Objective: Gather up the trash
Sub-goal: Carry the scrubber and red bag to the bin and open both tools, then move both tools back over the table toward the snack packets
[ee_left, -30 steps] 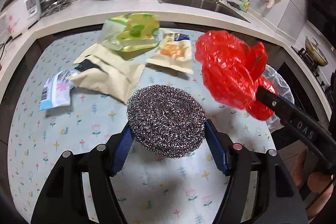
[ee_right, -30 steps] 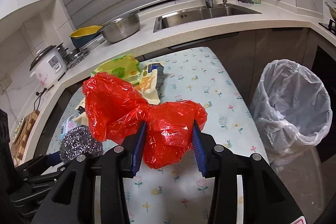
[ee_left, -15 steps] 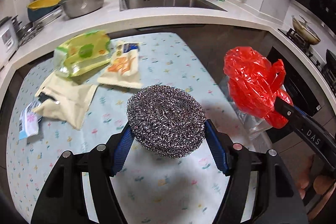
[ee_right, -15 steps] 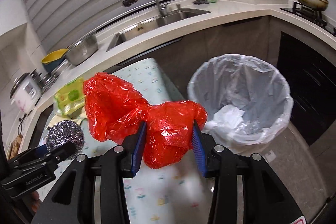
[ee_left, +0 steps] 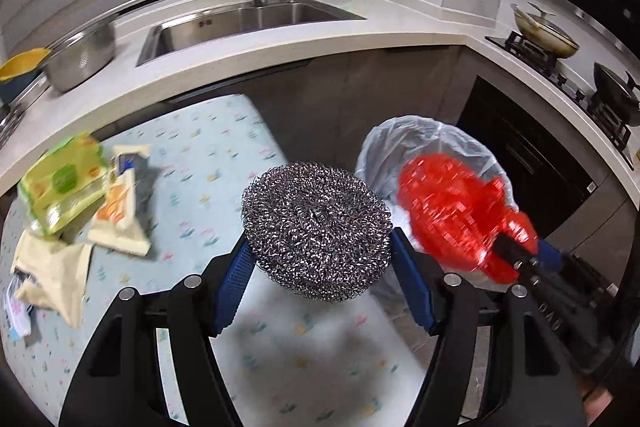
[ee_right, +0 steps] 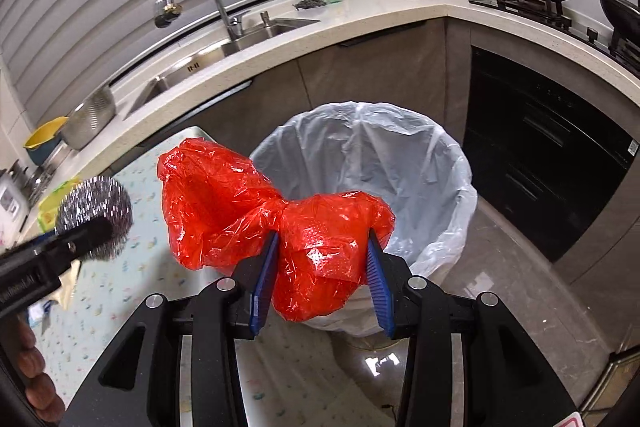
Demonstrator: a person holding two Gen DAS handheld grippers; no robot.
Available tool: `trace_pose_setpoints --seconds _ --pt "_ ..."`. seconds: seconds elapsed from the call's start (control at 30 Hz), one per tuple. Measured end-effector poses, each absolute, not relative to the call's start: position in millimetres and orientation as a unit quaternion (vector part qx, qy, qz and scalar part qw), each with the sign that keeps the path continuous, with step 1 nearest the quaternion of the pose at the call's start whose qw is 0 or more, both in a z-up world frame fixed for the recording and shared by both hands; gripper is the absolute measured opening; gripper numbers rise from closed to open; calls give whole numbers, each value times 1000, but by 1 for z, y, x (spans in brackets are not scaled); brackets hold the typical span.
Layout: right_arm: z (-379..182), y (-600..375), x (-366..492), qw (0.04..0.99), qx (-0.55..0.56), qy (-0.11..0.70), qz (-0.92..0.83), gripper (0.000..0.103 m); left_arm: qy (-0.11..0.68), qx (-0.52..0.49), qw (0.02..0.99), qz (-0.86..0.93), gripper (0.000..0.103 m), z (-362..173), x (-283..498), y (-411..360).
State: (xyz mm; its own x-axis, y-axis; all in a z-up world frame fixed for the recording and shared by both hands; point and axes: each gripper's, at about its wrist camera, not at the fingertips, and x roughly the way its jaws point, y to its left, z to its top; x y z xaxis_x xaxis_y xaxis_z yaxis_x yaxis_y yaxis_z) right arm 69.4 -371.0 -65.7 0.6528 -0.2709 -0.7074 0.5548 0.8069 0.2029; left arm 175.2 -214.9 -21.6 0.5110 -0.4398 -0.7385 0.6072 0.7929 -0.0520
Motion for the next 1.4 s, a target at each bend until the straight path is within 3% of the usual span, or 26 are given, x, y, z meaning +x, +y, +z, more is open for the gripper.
trace_pose_setpoints --seconds 0.5,0.6,0.67,0.73,0.97,1.4 --pt "-89 -433 102 868 206 351 -285 41 383 129 835 -373 65 -29 198 -319" --pt "-92 -435 108 868 202 351 -288 46 383 136 829 -384 69 -31 199 -334" --pt "-90 -435 108 870 199 345 -292 63 387 141 826 -386 70 -33 201 -341" --pt "-87 -433 107 872 194 338 -296 67 385 139 829 -381 76 -32 201 -344" --pt "-72 -428 97 876 195 321 -303 76 361 123 842 -381 89 -14 197 -337" --pt "-30 -393 67 890 189 294 -293 82 331 95 864 -368 91 31 184 -299"
